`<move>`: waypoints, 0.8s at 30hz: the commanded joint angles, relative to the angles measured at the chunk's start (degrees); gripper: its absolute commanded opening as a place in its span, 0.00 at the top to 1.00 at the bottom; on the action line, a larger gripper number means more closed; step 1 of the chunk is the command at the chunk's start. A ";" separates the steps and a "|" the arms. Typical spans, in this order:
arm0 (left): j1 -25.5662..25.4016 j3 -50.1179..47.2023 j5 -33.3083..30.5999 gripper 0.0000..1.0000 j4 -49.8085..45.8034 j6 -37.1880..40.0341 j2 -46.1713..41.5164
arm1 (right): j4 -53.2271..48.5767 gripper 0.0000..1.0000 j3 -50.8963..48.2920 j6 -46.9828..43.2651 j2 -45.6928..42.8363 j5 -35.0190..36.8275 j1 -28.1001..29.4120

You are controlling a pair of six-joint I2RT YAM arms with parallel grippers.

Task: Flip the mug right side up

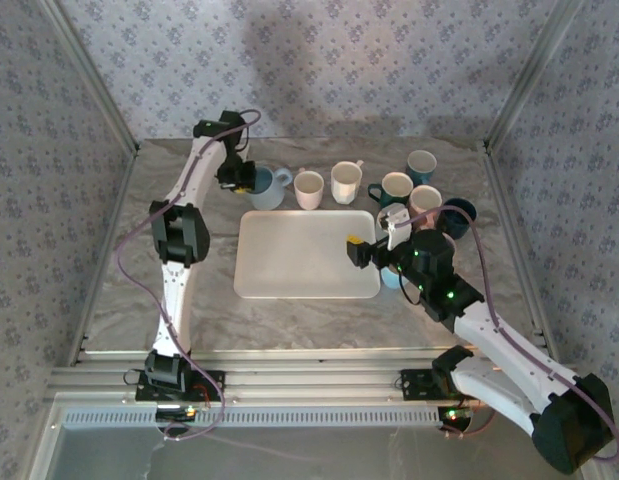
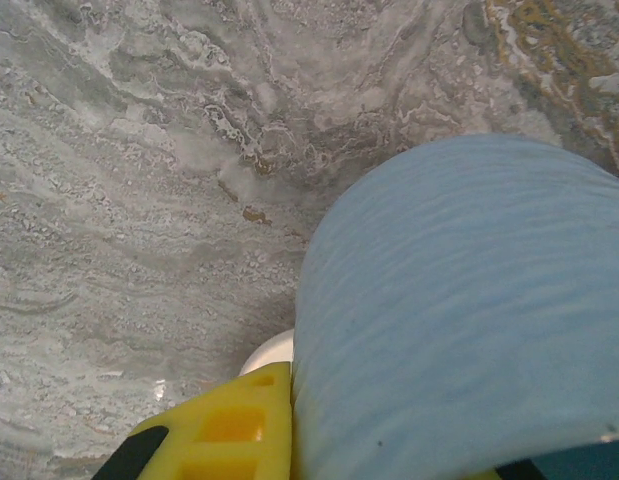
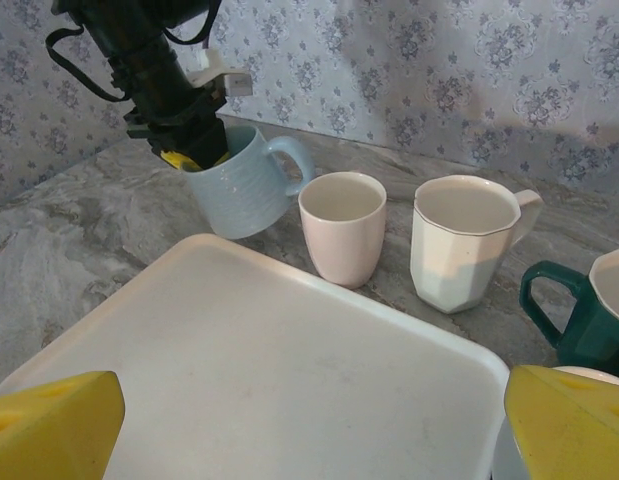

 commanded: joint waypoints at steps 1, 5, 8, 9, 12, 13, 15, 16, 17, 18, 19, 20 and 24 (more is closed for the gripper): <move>-0.26 3.18 0.20 0.96 0.69 0.66 0.00 | 1.17 0.00 2.14 0.12 -0.23 -0.93 -0.27; -0.12 3.43 -0.55 0.96 1.37 0.11 1.22 | 1.20 0.00 2.11 0.75 -0.23 -1.07 -0.27; 0.05 3.36 -0.53 0.96 1.92 -0.33 1.70 | 1.19 0.00 2.22 0.70 -0.23 -0.99 -0.36; 0.18 3.35 -0.32 0.96 2.22 -0.56 1.75 | 1.19 0.00 2.15 0.67 -0.15 -0.98 -0.40; 0.56 3.26 0.30 0.97 3.43 -1.39 2.02 | 1.08 0.00 2.31 0.49 0.10 -1.42 -0.60; 0.62 3.26 0.36 0.97 3.92 -1.41 2.10 | 0.93 0.00 2.31 0.53 0.27 -1.65 -0.70; 0.89 3.91 1.30 0.99 4.29 -1.69 2.44 | 0.92 0.00 2.29 0.66 0.52 -2.01 -0.79; 1.07 4.47 1.74 0.99 4.30 -2.06 2.75 | 0.86 0.00 2.31 0.74 0.69 -2.18 -0.84; 1.19 4.79 1.77 1.00 4.35 -2.12 2.81 | 0.93 0.00 2.30 0.89 0.92 -2.36 -0.86; 1.28 4.84 1.64 1.00 4.53 -2.28 2.88 | 0.94 0.00 2.18 0.97 1.11 -2.45 -0.90; 1.33 4.84 1.63 1.00 4.80 -2.50 2.81 | 1.06 0.00 2.17 1.02 1.31 -2.58 -0.88; 1.37 4.76 1.57 1.00 5.06 -2.59 2.89 | 1.02 0.00 2.16 1.10 1.48 -2.65 -0.90; 1.37 4.49 1.18 1.00 5.79 -3.16 3.32 | 1.02 0.00 2.47 1.15 1.92 -3.00 -1.06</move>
